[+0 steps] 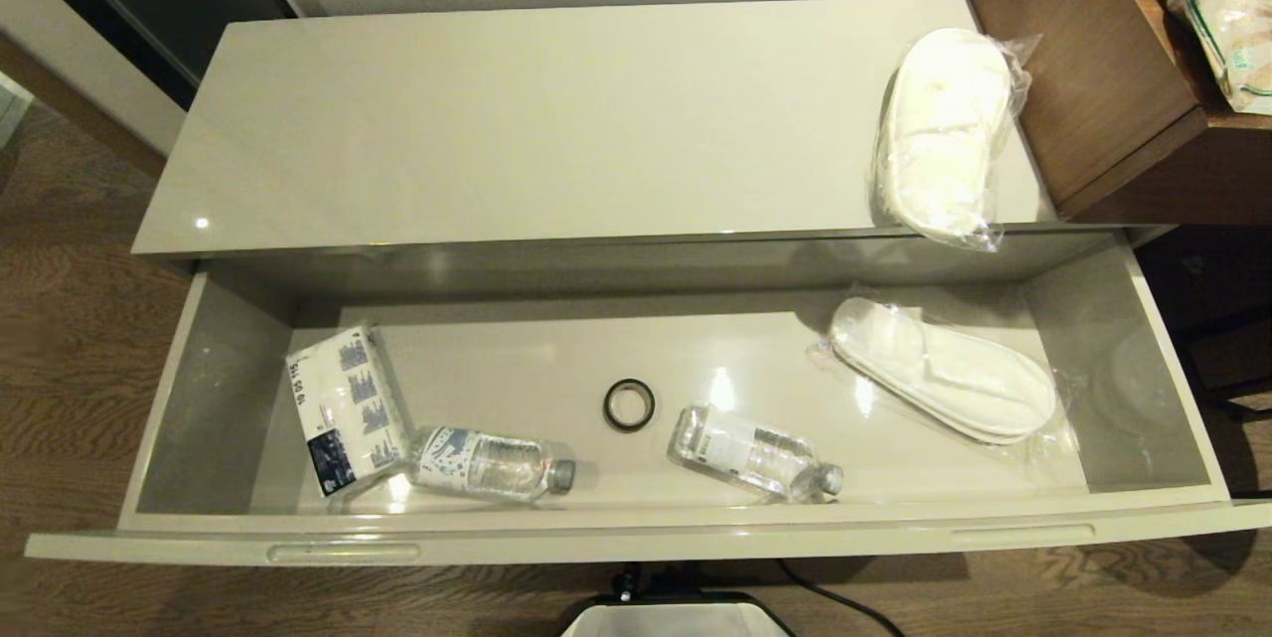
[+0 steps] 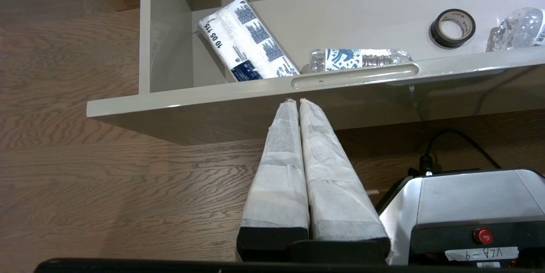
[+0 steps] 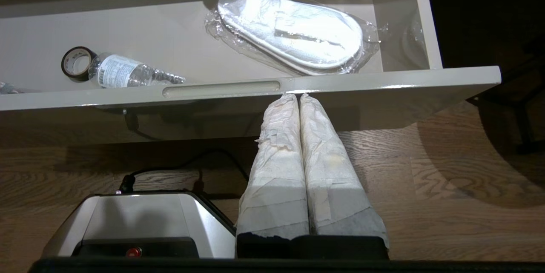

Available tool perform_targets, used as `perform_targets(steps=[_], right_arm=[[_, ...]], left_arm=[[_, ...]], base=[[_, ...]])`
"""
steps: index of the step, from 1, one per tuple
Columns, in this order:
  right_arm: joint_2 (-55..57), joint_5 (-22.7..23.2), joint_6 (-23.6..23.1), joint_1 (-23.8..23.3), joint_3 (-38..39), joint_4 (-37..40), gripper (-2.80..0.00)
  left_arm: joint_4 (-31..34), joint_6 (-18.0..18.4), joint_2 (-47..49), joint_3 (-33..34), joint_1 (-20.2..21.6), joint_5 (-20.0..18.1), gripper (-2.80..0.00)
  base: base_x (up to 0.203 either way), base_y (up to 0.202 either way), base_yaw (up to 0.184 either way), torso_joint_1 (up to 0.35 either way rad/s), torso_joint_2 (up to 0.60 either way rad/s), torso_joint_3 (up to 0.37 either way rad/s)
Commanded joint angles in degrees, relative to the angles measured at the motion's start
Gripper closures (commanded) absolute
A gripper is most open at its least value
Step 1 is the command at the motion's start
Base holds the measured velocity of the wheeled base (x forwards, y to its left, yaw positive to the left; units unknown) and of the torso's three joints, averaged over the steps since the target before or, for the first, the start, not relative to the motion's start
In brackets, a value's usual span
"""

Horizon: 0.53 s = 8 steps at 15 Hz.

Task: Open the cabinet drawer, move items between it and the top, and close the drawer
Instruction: Take out the mineral water from the drawer

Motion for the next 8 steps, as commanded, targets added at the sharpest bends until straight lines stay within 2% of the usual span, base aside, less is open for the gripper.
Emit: perform_targets(steps=[1, 2, 4, 6, 8], right_arm=[[-0.9, 0.0, 0.0, 0.0, 0.2, 0.0, 0.00], [-0.9, 0.0, 0.0, 0.0, 0.2, 0.0, 0.00], [-0.9, 0.0, 0.0, 0.0, 0.2, 0.0, 0.00], [-0.9, 0.0, 0.0, 0.0, 0.2, 0.0, 0.00], [-0.9, 0.0, 0.0, 0.0, 0.2, 0.0, 0.00]], left_arm=[[-0.4, 0.0, 0.1, 0.1, 0.0, -0.1, 0.00], [-0.7, 0.2, 0.1, -0.1, 0.0, 0.0, 0.00], [-0.3, 1.3, 2.1, -6.0, 0.0, -0.2, 0.00], [1.4, 2.0, 7.0, -19.3, 0.1, -0.6, 0.00], [7.0, 2.3, 10.5, -29.8, 0.4, -0.3, 0.00]], base=[[0.000, 0.000, 0.000, 0.000, 0.00, 0.000], [0.000, 0.000, 0.000, 0.000, 0.00, 0.000], [0.000, 0.000, 0.000, 0.000, 0.00, 0.000], [0.000, 0.000, 0.000, 0.000, 0.00, 0.000], [0.000, 0.000, 0.000, 0.000, 0.00, 0.000]])
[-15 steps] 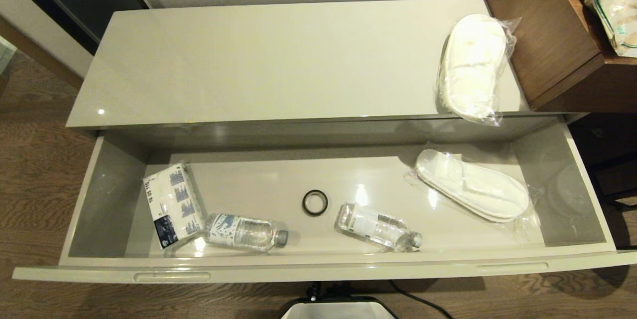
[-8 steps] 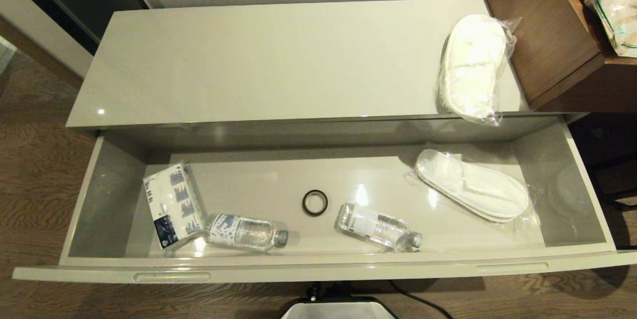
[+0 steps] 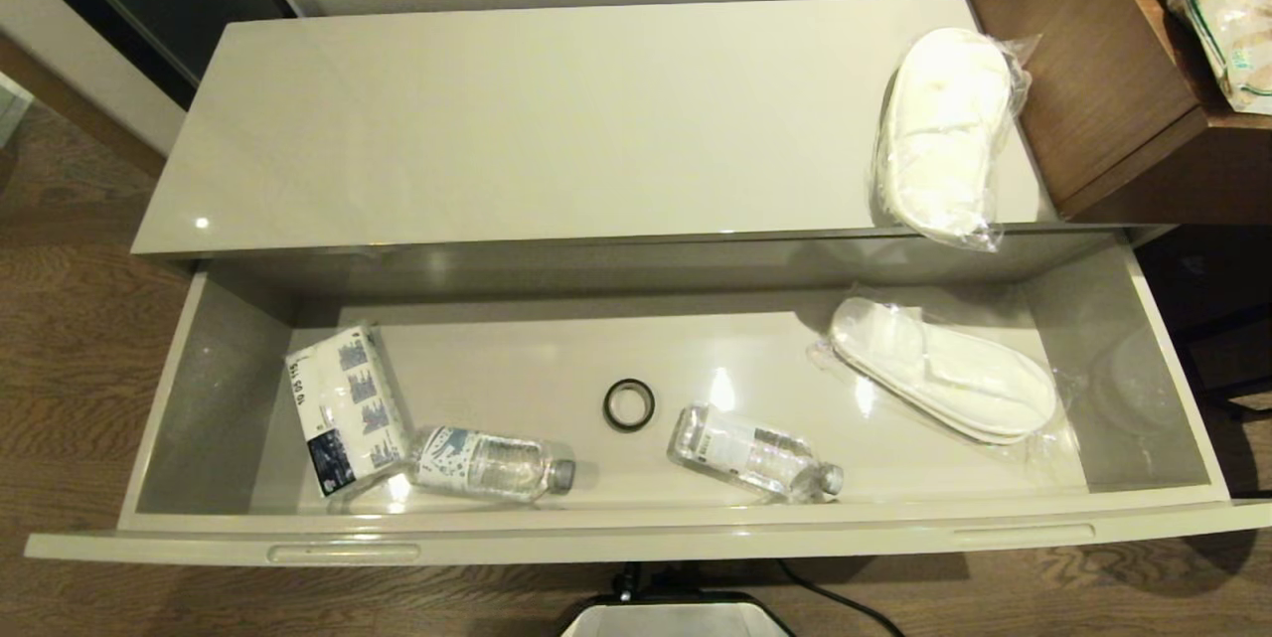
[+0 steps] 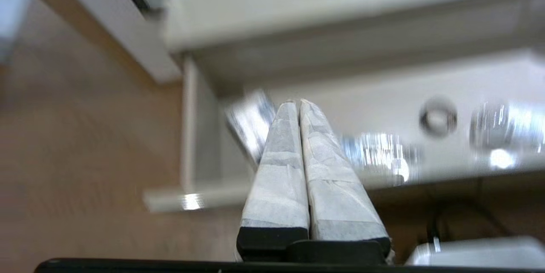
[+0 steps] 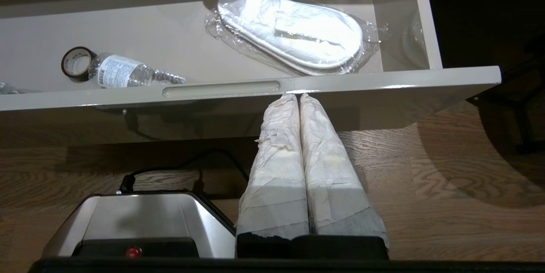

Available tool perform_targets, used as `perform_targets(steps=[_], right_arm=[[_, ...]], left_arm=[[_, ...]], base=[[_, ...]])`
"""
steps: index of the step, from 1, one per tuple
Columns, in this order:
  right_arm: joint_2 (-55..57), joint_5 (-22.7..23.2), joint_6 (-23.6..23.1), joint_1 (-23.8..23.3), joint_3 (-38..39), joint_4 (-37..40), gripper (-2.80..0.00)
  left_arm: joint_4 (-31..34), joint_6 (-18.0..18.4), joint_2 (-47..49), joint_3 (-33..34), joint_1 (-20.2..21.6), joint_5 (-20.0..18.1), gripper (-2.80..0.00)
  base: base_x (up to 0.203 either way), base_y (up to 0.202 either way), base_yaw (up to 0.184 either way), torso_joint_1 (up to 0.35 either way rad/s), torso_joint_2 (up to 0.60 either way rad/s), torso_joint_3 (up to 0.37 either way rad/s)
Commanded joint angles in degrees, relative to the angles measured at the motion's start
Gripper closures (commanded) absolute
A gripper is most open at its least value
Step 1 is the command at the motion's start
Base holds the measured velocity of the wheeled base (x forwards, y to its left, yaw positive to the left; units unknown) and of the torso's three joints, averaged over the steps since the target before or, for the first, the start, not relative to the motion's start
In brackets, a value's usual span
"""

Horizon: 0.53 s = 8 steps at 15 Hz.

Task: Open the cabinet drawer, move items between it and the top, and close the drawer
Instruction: Take out the mineral water from the drawer

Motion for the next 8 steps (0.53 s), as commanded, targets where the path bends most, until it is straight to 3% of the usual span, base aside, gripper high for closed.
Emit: perform_targets(steps=[1, 4, 8], right_arm=[[-0.9, 0.0, 0.0, 0.0, 0.2, 0.0, 0.00], [-0.9, 0.0, 0.0, 0.0, 0.2, 0.0, 0.00], [-1.0, 0.0, 0.0, 0.0, 0.2, 0.0, 0.00]], left_arm=[[7.4, 0.2, 6.1, -12.1, 0.4, 0.4, 0.00], [13.0, 0.3, 16.0, -20.0, 1.8, 1.3, 0.00], [14.1, 1.5, 34.0, -29.2, 6.4, 7.8, 0.00]], base=[[0.000, 0.000, 0.000, 0.000, 0.00, 0.000], [0.000, 0.000, 0.000, 0.000, 0.00, 0.000], [0.000, 0.000, 0.000, 0.000, 0.00, 0.000]])
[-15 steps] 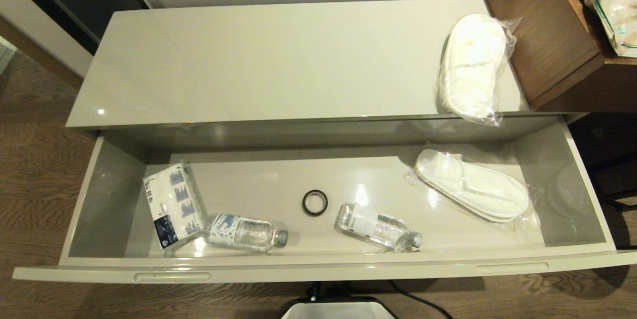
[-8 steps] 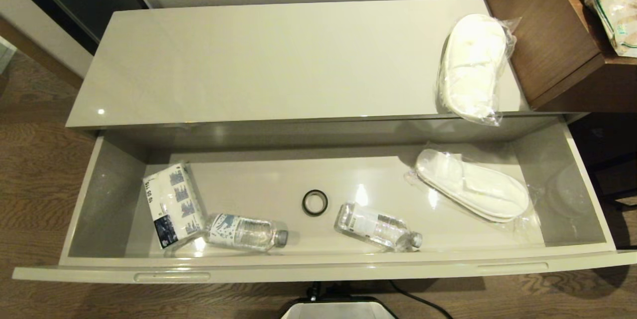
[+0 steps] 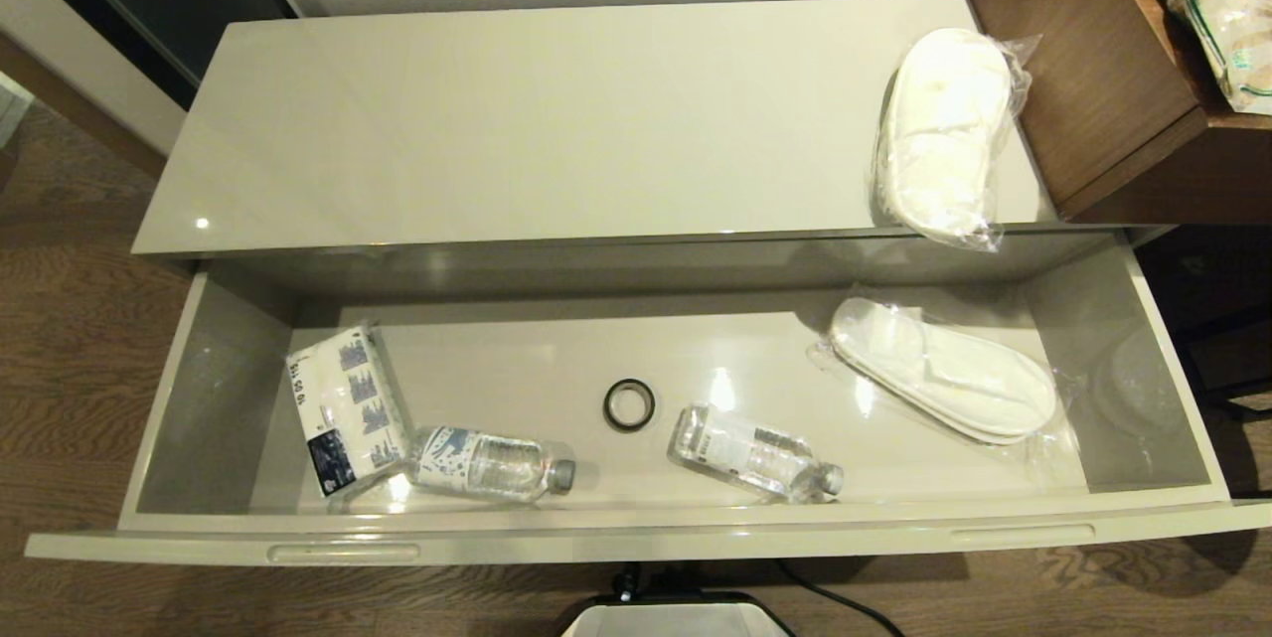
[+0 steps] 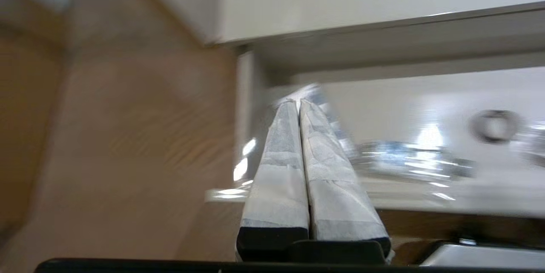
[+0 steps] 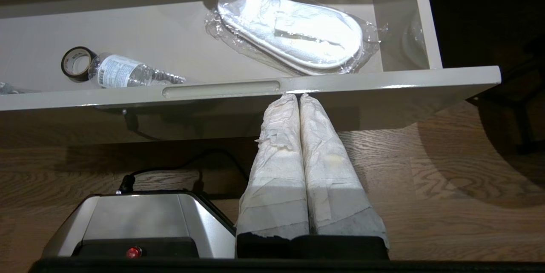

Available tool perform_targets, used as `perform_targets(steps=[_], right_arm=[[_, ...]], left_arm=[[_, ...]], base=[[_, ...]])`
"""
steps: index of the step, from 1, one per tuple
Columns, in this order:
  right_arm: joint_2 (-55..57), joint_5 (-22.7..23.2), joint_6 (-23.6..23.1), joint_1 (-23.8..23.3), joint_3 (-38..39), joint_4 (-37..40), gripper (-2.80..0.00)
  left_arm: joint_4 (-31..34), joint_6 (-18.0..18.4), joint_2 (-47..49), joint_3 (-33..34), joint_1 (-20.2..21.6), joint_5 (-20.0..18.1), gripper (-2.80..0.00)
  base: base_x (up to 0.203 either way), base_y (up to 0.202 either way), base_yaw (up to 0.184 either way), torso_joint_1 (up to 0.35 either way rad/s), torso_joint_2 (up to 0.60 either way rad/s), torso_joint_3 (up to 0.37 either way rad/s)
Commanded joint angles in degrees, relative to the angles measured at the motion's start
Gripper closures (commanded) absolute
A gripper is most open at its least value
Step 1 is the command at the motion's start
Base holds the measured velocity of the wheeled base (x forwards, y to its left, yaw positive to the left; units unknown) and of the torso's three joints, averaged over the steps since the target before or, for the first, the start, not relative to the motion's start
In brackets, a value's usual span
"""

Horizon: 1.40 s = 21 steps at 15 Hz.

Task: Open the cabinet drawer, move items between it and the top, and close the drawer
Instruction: Take out the mineral water from the drawer

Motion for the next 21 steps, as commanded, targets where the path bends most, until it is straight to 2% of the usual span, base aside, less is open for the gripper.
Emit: perform_targets(steps=[1, 3, 4, 6, 9, 10, 11, 13, 16, 17, 20, 21], right_arm=[[-0.9, 0.0, 0.0, 0.0, 0.2, 0.0, 0.00], [-0.9, 0.0, 0.0, 0.0, 0.2, 0.0, 0.00], [-0.9, 0.0, 0.0, 0.0, 0.2, 0.0, 0.00], [-0.9, 0.0, 0.0, 0.0, 0.2, 0.0, 0.00], [-0.9, 0.0, 0.0, 0.0, 0.2, 0.0, 0.00], [-0.9, 0.0, 0.0, 0.0, 0.2, 0.0, 0.00], [-0.9, 0.0, 0.0, 0.0, 0.2, 0.0, 0.00], [-0.9, 0.0, 0.0, 0.0, 0.2, 0.0, 0.00], [-0.9, 0.0, 0.0, 0.0, 0.2, 0.0, 0.00], [-0.9, 0.0, 0.0, 0.0, 0.2, 0.0, 0.00], [-0.9, 0.0, 0.0, 0.0, 0.2, 0.0, 0.00], [-0.9, 0.0, 0.0, 0.0, 0.2, 0.0, 0.00]], left_arm=[[0.1, 1.5, 16.5, -7.0, 1.7, 0.9, 0.00], [0.4, 2.8, 25.7, -13.0, 1.1, -1.2, 0.00], [0.6, 3.2, 30.0, -15.2, -0.9, -2.5, 0.00], [1.1, 2.4, 37.3, -17.3, -7.8, -4.1, 0.00], [1.6, -4.8, 48.0, -18.2, -14.3, -4.8, 0.00], [1.6, -5.8, 50.7, -18.0, -15.4, -5.0, 0.00], [1.7, -5.1, 53.0, -17.8, -16.0, -6.2, -2.80], [1.6, 0.9, 55.7, -15.9, -16.3, -9.6, -2.80], [-0.2, 12.1, 59.4, -14.3, -16.5, -10.2, -2.80], [-1.3, 14.4, 61.1, -13.7, -16.7, -10.2, -2.80], [-9.8, 17.4, 65.6, -12.8, -17.9, -10.3, -2.80], [-10.7, 19.0, 66.0, -12.6, -18.2, -10.5, -2.80]], base=[[0.000, 0.000, 0.000, 0.000, 0.00, 0.000], [0.000, 0.000, 0.000, 0.000, 0.00, 0.000], [0.000, 0.000, 0.000, 0.000, 0.00, 0.000], [0.000, 0.000, 0.000, 0.000, 0.00, 0.000], [0.000, 0.000, 0.000, 0.000, 0.00, 0.000], [0.000, 0.000, 0.000, 0.000, 0.00, 0.000], [0.000, 0.000, 0.000, 0.000, 0.00, 0.000], [0.000, 0.000, 0.000, 0.000, 0.00, 0.000], [0.000, 0.000, 0.000, 0.000, 0.00, 0.000], [0.000, 0.000, 0.000, 0.000, 0.00, 0.000], [0.000, 0.000, 0.000, 0.000, 0.00, 0.000], [0.000, 0.000, 0.000, 0.000, 0.00, 0.000]])
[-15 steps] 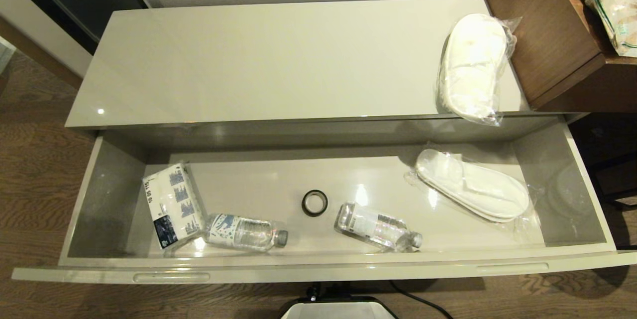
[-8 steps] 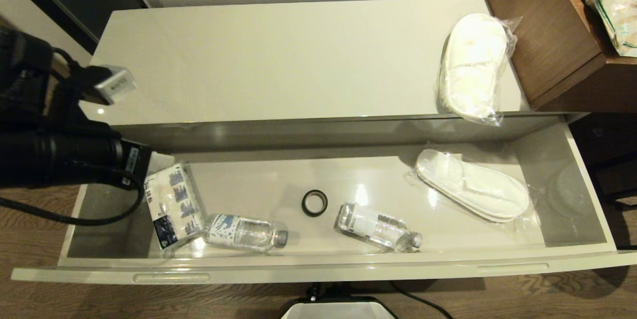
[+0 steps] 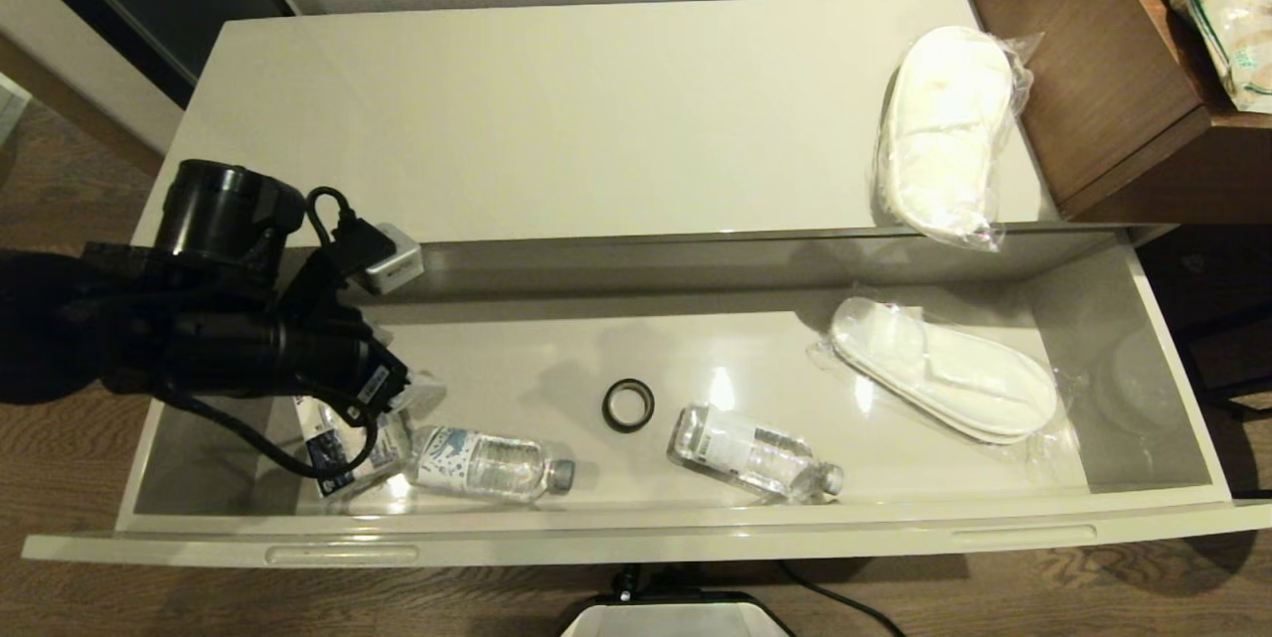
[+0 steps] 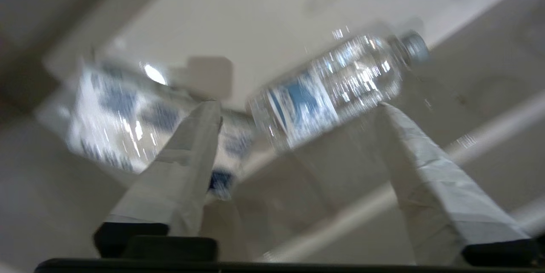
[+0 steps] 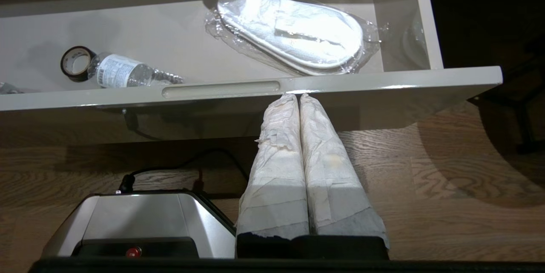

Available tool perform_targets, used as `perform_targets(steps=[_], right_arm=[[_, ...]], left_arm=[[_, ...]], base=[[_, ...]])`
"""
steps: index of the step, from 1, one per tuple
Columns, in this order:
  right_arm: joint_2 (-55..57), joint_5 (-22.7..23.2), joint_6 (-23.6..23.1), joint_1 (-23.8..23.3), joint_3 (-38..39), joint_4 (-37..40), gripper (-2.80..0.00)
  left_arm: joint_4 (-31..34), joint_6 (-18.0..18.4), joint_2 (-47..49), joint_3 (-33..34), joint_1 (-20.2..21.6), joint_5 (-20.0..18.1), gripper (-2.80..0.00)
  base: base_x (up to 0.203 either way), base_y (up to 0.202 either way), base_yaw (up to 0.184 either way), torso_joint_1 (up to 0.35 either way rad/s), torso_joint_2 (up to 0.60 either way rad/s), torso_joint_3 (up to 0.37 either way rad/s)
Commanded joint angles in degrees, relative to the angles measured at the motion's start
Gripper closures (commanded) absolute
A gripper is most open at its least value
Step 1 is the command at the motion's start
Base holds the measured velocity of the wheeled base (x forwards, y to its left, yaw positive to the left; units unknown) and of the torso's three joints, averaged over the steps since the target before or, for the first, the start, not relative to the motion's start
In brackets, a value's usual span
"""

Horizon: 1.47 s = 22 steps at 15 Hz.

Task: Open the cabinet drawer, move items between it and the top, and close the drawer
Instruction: Take out the mineral water from the drawer

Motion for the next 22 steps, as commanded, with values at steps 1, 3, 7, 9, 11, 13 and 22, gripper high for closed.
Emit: perform_targets(steps=[1, 3, 7, 9, 11, 13, 22], right_arm=[[-0.9, 0.0, 0.0, 0.0, 0.2, 0.0, 0.00], [-0.9, 0.0, 0.0, 0.0, 0.2, 0.0, 0.00], [-1.0, 0.0, 0.0, 0.0, 0.2, 0.0, 0.00], [-1.0, 0.0, 0.0, 0.0, 0.2, 0.0, 0.00], [-0.9, 0.0, 0.0, 0.0, 0.2, 0.0, 0.00], [-0.9, 0.0, 0.0, 0.0, 0.2, 0.0, 0.00], [-0.9, 0.0, 0.0, 0.0, 0.2, 0.0, 0.00]], left_arm=[[-1.4, 2.2, 2.5, 1.2, -0.9, -0.1, -2.80], [-1.5, 4.7, 1.5, 3.9, -1.4, -0.1, -2.80], [-1.6, 7.2, 3.5, 4.6, -2.2, -0.1, -2.80], [-1.6, 9.5, 4.9, 4.5, -2.2, 0.3, -2.80], [-1.7, 11.2, 6.5, 3.9, -2.2, 0.5, -2.80], [-1.6, 13.0, 8.0, 2.3, -2.8, 1.7, -2.80], [-1.8, 21.4, 11.8, 1.4, -3.7, 9.1, -2.80]], base=[[0.000, 0.000, 0.000, 0.000, 0.00, 0.000], [0.000, 0.000, 0.000, 0.000, 0.00, 0.000], [0.000, 0.000, 0.000, 0.000, 0.00, 0.000], [0.000, 0.000, 0.000, 0.000, 0.00, 0.000], [0.000, 0.000, 0.000, 0.000, 0.00, 0.000], [0.000, 0.000, 0.000, 0.000, 0.00, 0.000], [0.000, 0.000, 0.000, 0.000, 0.00, 0.000]])
